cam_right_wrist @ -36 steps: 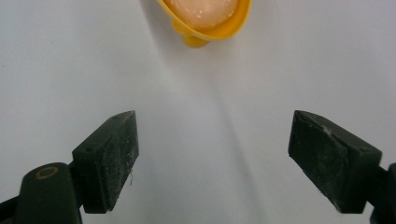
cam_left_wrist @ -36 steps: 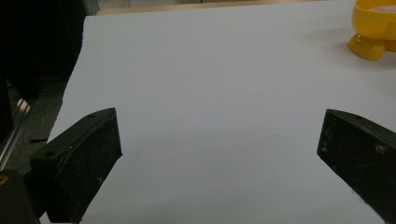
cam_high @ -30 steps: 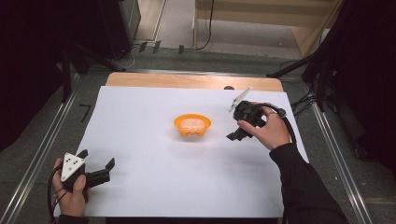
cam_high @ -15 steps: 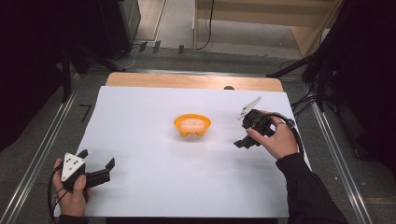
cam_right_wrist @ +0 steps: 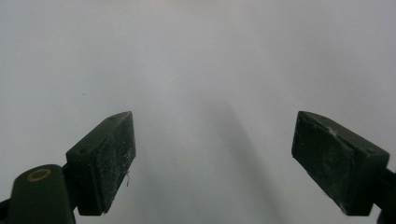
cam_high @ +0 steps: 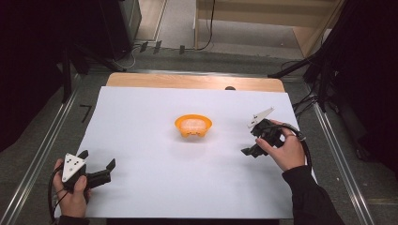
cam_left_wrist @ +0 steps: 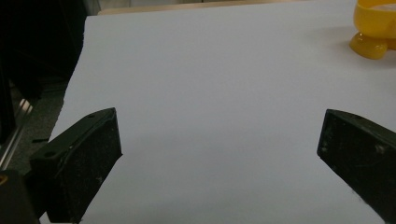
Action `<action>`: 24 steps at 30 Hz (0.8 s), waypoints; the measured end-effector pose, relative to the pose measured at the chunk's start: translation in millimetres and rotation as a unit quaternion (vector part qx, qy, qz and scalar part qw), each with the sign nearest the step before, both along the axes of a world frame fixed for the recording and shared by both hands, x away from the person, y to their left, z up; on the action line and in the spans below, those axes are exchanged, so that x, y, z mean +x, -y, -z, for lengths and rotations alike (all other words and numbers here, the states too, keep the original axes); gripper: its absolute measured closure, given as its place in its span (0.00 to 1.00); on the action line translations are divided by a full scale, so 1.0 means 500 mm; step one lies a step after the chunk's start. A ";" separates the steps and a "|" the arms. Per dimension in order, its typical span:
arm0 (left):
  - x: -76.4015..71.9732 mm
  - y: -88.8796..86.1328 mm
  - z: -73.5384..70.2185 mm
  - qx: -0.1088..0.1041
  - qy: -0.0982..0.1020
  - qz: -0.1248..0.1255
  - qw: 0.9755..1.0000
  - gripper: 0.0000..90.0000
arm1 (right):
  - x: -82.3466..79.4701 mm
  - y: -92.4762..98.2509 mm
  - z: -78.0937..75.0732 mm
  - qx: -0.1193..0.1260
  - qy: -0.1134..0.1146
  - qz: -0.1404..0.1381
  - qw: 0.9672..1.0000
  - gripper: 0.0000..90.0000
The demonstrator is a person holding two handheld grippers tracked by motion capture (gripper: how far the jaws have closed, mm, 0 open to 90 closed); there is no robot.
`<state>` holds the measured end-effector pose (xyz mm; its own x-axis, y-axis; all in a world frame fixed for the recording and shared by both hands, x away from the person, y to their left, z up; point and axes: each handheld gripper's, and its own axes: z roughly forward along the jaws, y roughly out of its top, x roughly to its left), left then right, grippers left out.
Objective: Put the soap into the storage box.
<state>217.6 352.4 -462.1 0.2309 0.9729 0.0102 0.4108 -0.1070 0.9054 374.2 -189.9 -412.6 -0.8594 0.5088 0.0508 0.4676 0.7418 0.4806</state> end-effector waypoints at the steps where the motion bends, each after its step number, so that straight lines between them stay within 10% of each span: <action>1: 0.000 0.000 0.000 0.000 0.000 0.000 1.000 0.00 | -0.002 0.004 0.003 0.002 0.000 0.004 1.000 0.15; 24: -0.001 0.002 0.000 0.006 0.000 -0.003 1.000 0.00 | -0.065 0.083 0.039 0.043 0.017 0.049 0.998 0.15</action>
<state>217.3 351.4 -462.1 0.2251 0.9741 0.0215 0.4124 -0.1152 0.9037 341.6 -231.4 -432.3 -0.8078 0.5854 0.0697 0.5180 0.6483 0.5581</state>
